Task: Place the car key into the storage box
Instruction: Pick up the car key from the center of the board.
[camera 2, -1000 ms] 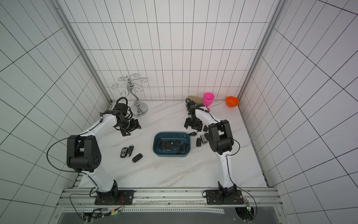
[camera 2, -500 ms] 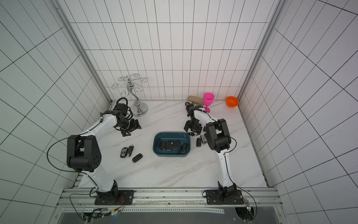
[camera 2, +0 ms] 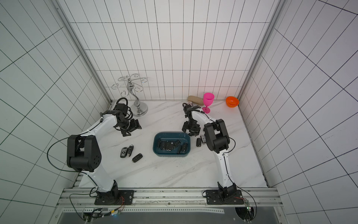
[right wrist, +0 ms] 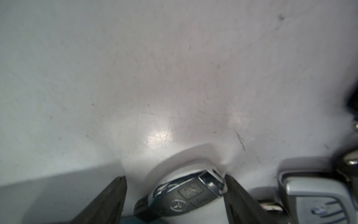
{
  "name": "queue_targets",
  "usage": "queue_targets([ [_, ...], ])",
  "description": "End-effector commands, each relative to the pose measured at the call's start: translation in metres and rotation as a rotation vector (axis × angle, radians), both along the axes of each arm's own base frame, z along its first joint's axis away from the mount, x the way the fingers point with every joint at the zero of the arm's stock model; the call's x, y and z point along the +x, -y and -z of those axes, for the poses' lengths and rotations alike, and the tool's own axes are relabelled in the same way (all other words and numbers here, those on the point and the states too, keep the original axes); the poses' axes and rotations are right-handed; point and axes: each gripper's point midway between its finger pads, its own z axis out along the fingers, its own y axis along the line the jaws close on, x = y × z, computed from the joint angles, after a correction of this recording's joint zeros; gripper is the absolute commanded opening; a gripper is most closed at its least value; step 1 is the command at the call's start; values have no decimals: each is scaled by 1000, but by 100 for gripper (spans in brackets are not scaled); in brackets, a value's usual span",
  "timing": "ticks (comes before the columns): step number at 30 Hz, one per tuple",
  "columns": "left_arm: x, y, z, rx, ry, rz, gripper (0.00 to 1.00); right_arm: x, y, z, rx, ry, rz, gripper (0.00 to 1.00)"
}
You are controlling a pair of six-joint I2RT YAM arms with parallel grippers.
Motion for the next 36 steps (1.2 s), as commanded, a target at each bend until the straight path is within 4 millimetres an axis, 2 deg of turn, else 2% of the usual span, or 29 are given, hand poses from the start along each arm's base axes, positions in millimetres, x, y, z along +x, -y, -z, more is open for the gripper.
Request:
queue_targets([
  [1,4,0,3,-12,4,-12,83,-23,-4,14,1,-103,37,81],
  [5,4,0,2,-15,6,-11,83,-27,-7,22,13,-122,47,78],
  [14,4,0,3,-16,6,-11,83,-25,-15,36,52,-136,46,40],
  [16,5,0,2,-18,9,-16,83,-25,-16,38,55,-141,43,24],
  [21,5,0,1,-28,10,-17,83,-25,-16,42,51,-144,42,21],
  [23,5,0,2,-28,8,-18,83,-24,-15,42,48,-140,41,16],
  [25,5,0,1,-28,10,-18,83,-22,-16,43,51,-139,41,2],
  [31,5,0,2,-30,9,-18,83,-7,-6,39,24,-108,52,0],
  [36,5,0,2,-35,8,-17,83,26,15,17,-15,-35,72,0],
])
